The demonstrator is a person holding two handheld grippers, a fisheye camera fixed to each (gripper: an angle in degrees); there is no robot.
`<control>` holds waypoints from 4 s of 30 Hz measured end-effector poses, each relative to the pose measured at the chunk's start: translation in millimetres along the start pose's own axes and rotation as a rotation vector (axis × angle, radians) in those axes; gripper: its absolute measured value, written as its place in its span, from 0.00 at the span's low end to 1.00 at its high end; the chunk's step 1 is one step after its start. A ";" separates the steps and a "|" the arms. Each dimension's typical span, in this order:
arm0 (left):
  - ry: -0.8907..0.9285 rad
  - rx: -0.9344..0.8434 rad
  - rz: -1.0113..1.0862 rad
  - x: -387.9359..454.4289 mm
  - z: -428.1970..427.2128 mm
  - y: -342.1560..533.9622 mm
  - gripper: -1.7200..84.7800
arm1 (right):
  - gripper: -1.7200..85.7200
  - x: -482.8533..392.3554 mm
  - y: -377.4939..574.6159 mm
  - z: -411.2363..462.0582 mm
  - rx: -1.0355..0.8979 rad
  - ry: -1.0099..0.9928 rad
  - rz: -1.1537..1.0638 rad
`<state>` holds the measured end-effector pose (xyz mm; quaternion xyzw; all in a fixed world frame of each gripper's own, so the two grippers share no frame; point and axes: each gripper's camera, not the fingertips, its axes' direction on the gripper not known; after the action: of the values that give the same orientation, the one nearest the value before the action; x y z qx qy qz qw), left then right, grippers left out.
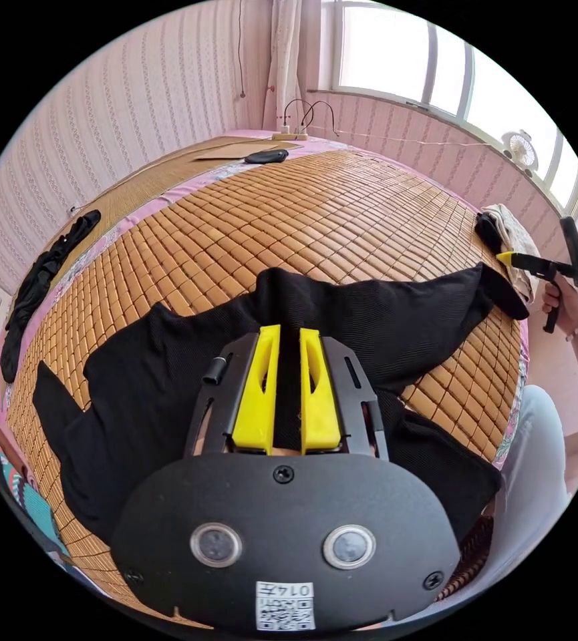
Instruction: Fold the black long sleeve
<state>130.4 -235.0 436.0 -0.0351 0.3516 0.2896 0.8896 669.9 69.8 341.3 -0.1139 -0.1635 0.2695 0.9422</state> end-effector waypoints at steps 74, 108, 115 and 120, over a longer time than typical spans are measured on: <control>0.028 0.272 -0.086 -30.8 -136.9 62.4 0.09 | 0.04 -11.2 17.6 35.5 -0.126 0.075 0.065; -0.178 -0.078 -0.621 -341.6 -141.7 237.4 0.13 | 0.06 -767.4 -127.6 527.9 -0.546 -0.277 -0.879; -0.119 0.134 -0.675 -338.3 -223.4 324.8 0.01 | 0.02 -828.3 -113.1 522.3 -0.494 -0.382 -1.012; -0.277 0.311 -0.603 -250.6 -338.4 438.9 0.01 | 0.01 -912.7 -64.1 486.8 -0.519 -0.727 -1.263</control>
<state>-458.0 -83.7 405.9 0.0379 0.2414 -0.0403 0.9688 -211.2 -419.2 583.7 -0.1206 -0.5544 -0.3456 0.7474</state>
